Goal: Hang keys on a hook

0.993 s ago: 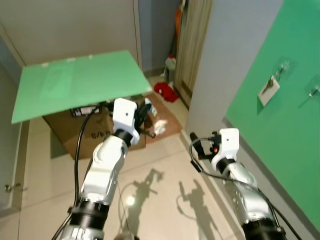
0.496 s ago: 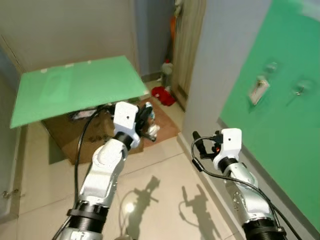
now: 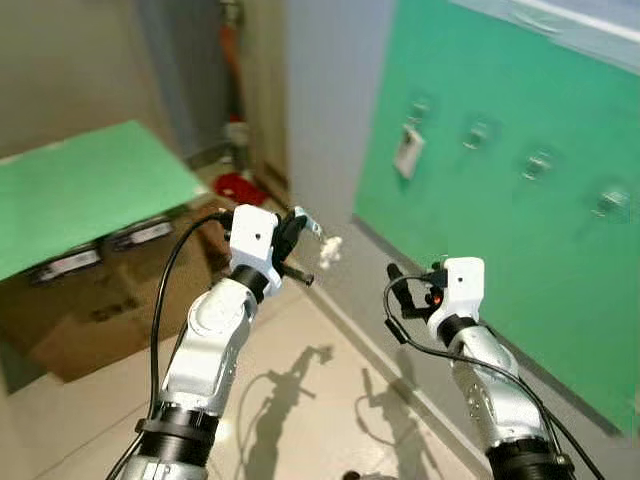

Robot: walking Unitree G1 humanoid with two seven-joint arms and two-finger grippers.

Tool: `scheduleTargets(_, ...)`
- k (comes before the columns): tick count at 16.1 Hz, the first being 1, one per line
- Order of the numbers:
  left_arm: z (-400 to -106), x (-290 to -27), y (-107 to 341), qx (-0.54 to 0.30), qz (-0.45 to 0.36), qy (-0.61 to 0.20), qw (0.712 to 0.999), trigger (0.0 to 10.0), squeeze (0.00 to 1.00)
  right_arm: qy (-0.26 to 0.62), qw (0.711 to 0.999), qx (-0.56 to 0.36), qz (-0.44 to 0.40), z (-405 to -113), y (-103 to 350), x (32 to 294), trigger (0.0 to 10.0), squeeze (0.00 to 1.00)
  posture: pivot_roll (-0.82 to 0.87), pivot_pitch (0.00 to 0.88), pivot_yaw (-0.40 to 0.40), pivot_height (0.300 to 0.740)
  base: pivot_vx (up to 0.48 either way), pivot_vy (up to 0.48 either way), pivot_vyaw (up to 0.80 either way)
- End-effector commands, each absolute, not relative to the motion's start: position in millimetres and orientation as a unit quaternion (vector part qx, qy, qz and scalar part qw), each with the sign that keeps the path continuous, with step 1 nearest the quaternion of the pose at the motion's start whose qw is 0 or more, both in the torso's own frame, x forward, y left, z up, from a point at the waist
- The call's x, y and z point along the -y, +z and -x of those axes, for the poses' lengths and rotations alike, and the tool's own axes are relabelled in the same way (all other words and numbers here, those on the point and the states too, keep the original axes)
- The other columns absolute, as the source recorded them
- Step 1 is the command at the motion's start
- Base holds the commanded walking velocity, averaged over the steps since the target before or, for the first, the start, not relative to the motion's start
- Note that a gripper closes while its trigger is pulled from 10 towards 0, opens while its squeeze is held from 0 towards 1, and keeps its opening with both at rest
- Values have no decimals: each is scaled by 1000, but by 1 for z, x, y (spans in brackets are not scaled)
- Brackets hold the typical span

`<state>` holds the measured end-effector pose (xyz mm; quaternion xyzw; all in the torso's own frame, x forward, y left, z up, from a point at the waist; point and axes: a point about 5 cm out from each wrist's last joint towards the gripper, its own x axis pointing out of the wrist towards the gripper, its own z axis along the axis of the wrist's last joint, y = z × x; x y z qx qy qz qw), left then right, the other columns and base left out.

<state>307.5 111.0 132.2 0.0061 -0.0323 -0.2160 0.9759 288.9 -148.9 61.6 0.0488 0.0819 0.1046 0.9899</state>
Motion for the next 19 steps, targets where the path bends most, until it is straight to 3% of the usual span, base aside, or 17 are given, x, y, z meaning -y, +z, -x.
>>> scheduleTargets(1, -306, -111, 135, 36, -3, -222, 974, 0, 0, 104, 989, -86, -53, -289, 60, 150, 10000, 0, 24, 0, -10, 740, 0, 416, -800)
scheduleTargets(7, -306, -111, 134, 30, -2, -229, 973, 0, 0, 105, 989, -88, -59, -289, 59, 148, 10000, 0, 31, 0, -8, 740, 0, 480, -800)
scheduleTargets(10, -306, -112, 135, 31, -5, -230, 973, 0, 0, 103, 989, -91, -57, -289, 58, 147, 10000, 0, 33, 0, -7, 740, 0, 87, -800)
scheduleTargets(19, -328, -112, 164, 41, -25, -263, 964, 0, 0, 137, 986, -77, -51, -301, 81, 146, 10000, 0, 23, 0, 15, 740, 0, 0, 0)
